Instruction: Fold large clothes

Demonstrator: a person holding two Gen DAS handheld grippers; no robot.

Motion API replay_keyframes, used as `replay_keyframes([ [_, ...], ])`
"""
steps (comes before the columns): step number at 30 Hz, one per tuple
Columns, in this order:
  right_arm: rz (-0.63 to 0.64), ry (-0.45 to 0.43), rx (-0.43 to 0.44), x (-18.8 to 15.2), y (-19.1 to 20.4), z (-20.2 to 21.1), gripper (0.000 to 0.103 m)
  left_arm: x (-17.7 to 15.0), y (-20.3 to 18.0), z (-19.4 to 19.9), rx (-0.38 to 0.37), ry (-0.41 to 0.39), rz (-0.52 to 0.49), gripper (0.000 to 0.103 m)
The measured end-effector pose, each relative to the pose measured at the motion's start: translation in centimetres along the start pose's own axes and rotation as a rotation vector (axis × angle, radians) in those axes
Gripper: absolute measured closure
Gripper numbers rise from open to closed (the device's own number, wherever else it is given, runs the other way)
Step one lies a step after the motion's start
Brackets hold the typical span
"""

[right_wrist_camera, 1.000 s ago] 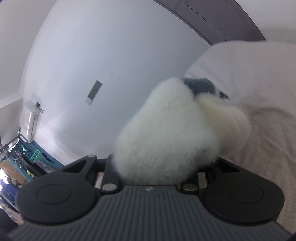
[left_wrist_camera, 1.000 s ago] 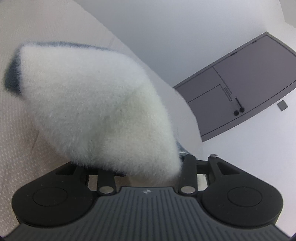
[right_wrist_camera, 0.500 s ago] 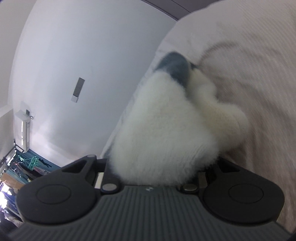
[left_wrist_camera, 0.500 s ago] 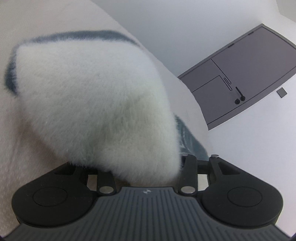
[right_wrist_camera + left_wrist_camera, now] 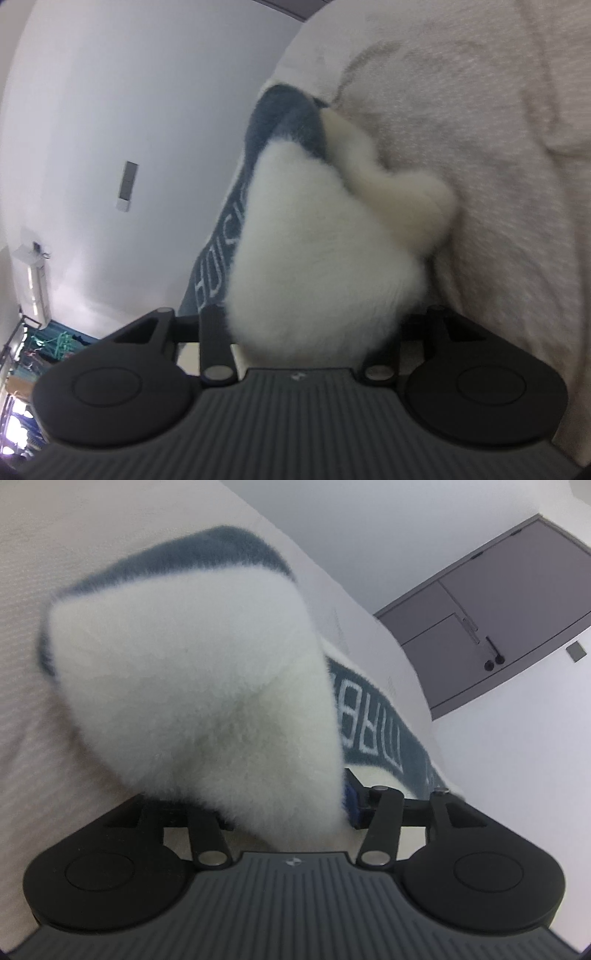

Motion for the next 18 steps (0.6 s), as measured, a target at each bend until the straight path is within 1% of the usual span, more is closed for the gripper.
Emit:
replay_keyframes([
  [4, 0.012, 0.005, -0.074, -0.5, 0.6, 3.0, 0.045, -0.5, -1.1, 2.9, 0.057, 0.019, -0.071, 0.041],
  [7, 0.068, -0.022, -0.124, -0.6, 1.8, 5.9, 0.044, -0.6, -2.7, 5.7, 0.111, 0.015, -0.148, 0.04],
  [9, 0.105, -0.05, -0.151, -0.6, 3.0, 7.8, 0.044, -1.2, -3.5, 8.4, 0.139, -0.006, -0.205, 0.04],
  [11, 0.143, -0.066, -0.164, -0.6, 4.5, 9.2, 0.044, -1.7, -4.6, 11.0, 0.15, -0.025, -0.246, 0.04],
  [14, 0.221, -0.107, -0.145, -1.0, 7.7, 11.6, 0.044, -2.1, -7.3, 14.6, 0.152, -0.053, -0.31, 0.04],
  [18, 0.363, -0.156, -0.152, -2.3, 13.3, 14.6, 0.044, -2.9, -11.2, 19.6, 0.162, -0.112, -0.398, 0.04],
])
Point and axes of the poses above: each gripper's, at about its wrist camera, not at the fingertips, and z roughly against the way its jaws point, y to its left, x to its top, the point moved 2 cm from there along -z, roughly the way its jaws point, and after that the axes turned 4 degrees about y, right-handed, at the moved point
